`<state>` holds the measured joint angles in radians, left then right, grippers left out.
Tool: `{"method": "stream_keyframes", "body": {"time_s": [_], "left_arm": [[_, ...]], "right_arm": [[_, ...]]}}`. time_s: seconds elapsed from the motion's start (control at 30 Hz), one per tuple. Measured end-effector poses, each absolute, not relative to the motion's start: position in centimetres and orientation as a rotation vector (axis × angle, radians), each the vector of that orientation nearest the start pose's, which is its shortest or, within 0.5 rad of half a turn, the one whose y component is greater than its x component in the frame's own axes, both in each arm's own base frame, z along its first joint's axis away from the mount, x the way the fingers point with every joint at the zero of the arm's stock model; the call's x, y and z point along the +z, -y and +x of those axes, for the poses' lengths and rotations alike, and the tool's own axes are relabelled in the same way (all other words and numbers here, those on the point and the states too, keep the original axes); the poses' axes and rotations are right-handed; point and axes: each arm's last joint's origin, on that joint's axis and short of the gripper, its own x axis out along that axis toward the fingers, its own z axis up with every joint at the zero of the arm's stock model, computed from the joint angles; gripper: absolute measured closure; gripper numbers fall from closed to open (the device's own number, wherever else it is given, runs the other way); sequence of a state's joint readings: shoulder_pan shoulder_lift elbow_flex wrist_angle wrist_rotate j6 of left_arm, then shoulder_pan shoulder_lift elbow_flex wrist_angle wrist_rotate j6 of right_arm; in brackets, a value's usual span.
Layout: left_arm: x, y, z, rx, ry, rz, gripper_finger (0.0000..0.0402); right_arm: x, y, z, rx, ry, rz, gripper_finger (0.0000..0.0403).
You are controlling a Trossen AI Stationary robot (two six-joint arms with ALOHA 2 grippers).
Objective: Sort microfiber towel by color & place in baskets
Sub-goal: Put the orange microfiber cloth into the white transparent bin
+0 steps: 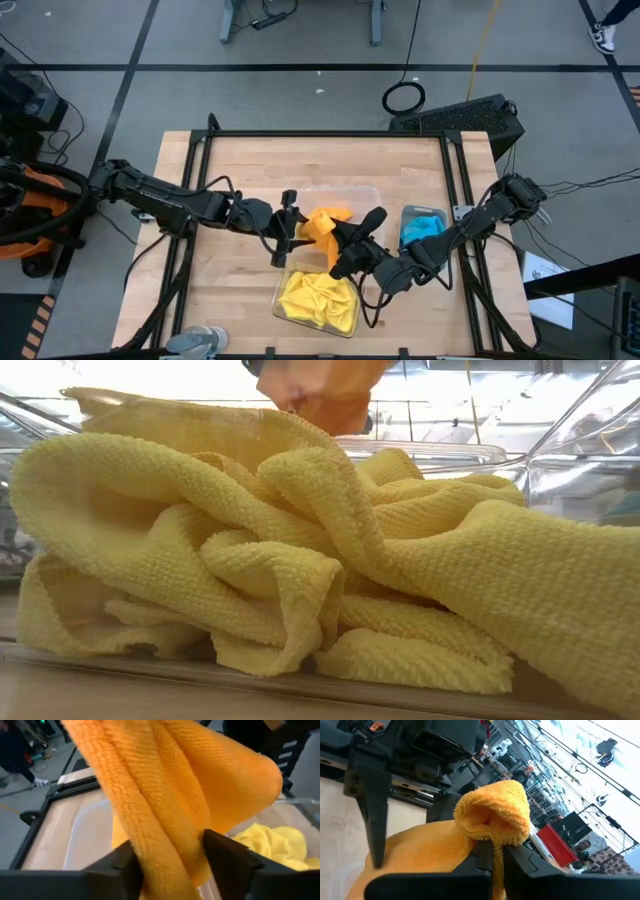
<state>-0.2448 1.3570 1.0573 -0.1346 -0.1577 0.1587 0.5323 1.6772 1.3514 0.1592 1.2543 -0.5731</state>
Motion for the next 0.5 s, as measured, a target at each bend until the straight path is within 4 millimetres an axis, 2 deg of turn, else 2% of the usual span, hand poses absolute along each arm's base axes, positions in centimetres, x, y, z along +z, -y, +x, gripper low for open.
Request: {"method": "stream_keyframes", "body": {"time_s": [0.07,0.2,0.23,0.5], "left_arm": [[30.5,7.0,29.6,-0.117,-0.416,0.221,0.0245],[31.1,7.4,29.8,-0.125,-0.350,0.211,0.0370],[31.2,7.5,29.8,-0.125,-0.342,0.209,0.0382],[31.7,7.2,29.6,-0.060,-0.312,0.245,0.0392]], "right_arm": [[33.2,-16.7,33.7,-0.666,-0.309,-0.677,0.0394],[33.2,-16.8,33.9,-0.600,-0.289,-0.669,0.0394],[33.2,-16.9,33.8,-0.590,-0.285,-0.665,0.0394],[33.1,-18.2,33.2,-0.533,-0.255,-0.622,0.0394]]}}
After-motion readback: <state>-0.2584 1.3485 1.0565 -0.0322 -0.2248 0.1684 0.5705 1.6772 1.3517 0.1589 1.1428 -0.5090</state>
